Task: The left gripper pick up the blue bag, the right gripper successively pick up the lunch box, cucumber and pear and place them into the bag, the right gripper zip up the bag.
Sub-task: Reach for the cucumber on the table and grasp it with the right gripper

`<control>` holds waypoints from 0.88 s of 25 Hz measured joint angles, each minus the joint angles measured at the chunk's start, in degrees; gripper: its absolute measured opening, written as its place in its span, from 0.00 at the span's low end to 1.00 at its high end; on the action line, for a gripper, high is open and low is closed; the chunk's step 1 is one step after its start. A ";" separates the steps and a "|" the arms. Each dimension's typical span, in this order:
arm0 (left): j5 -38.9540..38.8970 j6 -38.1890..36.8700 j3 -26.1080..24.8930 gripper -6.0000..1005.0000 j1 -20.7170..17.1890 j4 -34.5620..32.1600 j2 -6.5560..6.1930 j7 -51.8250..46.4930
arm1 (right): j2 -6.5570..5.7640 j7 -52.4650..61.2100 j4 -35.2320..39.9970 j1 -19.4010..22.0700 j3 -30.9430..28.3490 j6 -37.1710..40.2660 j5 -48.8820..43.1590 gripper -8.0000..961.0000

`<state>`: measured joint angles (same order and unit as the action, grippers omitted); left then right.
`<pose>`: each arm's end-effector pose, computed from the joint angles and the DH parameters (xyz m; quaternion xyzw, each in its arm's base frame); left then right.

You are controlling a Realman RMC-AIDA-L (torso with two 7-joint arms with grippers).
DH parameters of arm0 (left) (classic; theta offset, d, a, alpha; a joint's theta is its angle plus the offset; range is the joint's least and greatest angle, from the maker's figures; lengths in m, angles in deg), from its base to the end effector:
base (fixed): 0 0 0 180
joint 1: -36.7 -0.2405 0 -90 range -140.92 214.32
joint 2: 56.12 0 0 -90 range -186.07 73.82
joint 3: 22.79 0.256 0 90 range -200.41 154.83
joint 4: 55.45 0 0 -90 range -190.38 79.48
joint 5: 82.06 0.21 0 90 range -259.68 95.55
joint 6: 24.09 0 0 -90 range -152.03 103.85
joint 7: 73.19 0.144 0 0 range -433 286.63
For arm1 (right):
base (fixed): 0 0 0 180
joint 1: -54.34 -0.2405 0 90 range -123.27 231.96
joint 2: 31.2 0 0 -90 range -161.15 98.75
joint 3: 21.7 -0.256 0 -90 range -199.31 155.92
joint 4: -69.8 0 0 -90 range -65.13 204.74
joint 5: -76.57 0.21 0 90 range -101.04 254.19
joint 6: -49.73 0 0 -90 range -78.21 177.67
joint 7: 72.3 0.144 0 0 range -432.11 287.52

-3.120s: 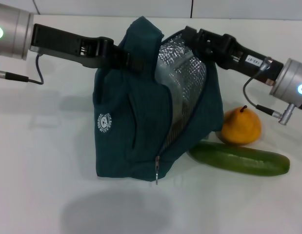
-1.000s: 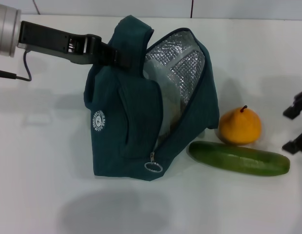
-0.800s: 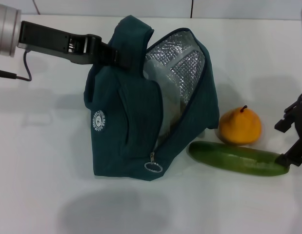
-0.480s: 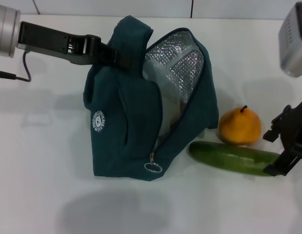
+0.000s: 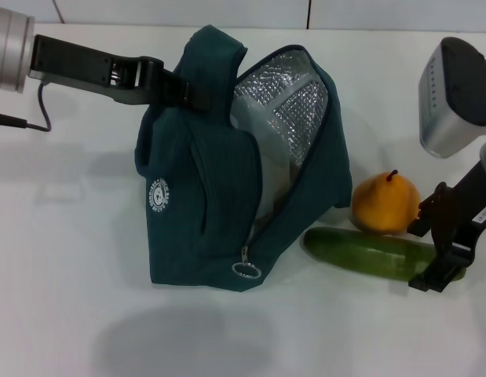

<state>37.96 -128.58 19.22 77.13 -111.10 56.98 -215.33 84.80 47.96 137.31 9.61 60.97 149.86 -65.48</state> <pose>-0.1839 0.3662 0.0759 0.8543 0.4930 0.1648 0.0070 0.1556 0.3483 -0.0110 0.9649 -0.0875 0.2475 0.0092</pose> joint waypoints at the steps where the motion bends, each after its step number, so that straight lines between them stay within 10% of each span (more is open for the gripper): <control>1: 0.01 0.00 0.00 0.05 0.00 0.00 0.00 0.00 | 0.01 0.04 -0.01 0.18 0.48 -0.53 0.03 0.89; 22: 0.04 0.00 0.00 0.05 -0.08 -0.01 0.00 0.02 | 0.10 0.05 -2.75 1.40 4.31 -6.97 2.04 0.88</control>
<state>38.00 -128.58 19.22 77.05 -111.11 56.98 -215.31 84.90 48.00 134.56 11.02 65.28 142.89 -63.43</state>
